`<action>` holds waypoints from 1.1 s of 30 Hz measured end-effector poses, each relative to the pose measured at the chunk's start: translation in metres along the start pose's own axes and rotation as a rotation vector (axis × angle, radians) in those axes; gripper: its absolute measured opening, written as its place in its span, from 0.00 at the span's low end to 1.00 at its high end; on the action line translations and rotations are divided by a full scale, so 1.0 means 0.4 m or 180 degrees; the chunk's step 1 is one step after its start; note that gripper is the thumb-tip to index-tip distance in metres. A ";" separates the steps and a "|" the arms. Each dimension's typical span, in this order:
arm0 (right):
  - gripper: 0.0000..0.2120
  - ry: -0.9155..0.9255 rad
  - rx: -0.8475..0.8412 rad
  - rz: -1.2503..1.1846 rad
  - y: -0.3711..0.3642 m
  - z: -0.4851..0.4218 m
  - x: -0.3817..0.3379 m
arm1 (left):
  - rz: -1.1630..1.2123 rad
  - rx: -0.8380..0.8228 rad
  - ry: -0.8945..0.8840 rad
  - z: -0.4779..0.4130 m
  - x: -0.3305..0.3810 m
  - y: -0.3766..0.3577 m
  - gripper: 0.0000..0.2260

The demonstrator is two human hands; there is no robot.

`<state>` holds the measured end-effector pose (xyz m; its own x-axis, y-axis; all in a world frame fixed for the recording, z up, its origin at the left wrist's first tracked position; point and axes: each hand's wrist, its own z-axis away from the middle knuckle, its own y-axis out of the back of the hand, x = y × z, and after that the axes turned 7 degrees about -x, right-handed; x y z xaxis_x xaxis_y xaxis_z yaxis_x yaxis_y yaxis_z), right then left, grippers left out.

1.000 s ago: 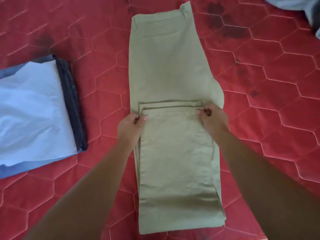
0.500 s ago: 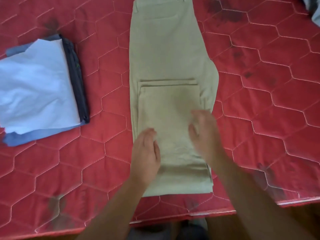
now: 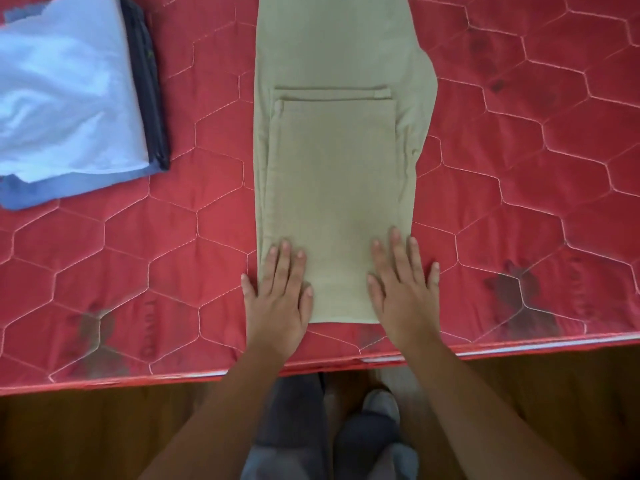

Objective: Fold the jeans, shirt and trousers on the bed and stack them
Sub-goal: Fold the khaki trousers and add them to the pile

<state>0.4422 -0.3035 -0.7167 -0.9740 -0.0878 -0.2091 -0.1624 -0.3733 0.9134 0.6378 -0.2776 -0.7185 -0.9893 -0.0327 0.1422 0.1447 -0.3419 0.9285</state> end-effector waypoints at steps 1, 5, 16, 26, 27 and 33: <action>0.25 -0.0187 -0.0012 -0.0170 -0.006 0.010 0.011 | 0.0028 -0.0060 0.0089 0.008 -0.010 -0.007 0.23; 0.22 -0.0397 0.0172 -0.1297 0.016 0.081 0.019 | 0.0825 -0.0051 0.0657 0.066 -0.022 0.016 0.23; 0.30 -0.1571 0.0028 -0.4121 0.113 0.070 -0.036 | 0.4016 0.0342 0.1579 0.066 -0.002 0.107 0.20; 0.11 -0.0851 0.0129 -0.3788 0.208 0.261 0.000 | 0.3654 0.0212 0.1224 0.248 0.067 0.237 0.12; 0.09 -0.0843 0.0103 -0.3739 0.219 0.293 0.004 | 0.3680 0.0198 0.1254 0.278 0.073 0.250 0.13; 0.11 -0.1068 0.0050 -0.3785 0.304 0.393 0.010 | 0.3724 0.0183 0.1542 0.368 0.111 0.334 0.09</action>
<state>0.3938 -0.2041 -0.5516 -0.2119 0.5405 -0.8142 -0.9740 -0.0478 0.2217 0.6160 -0.1866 -0.5377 -0.1737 -0.6301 0.7568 0.9228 0.1643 0.3485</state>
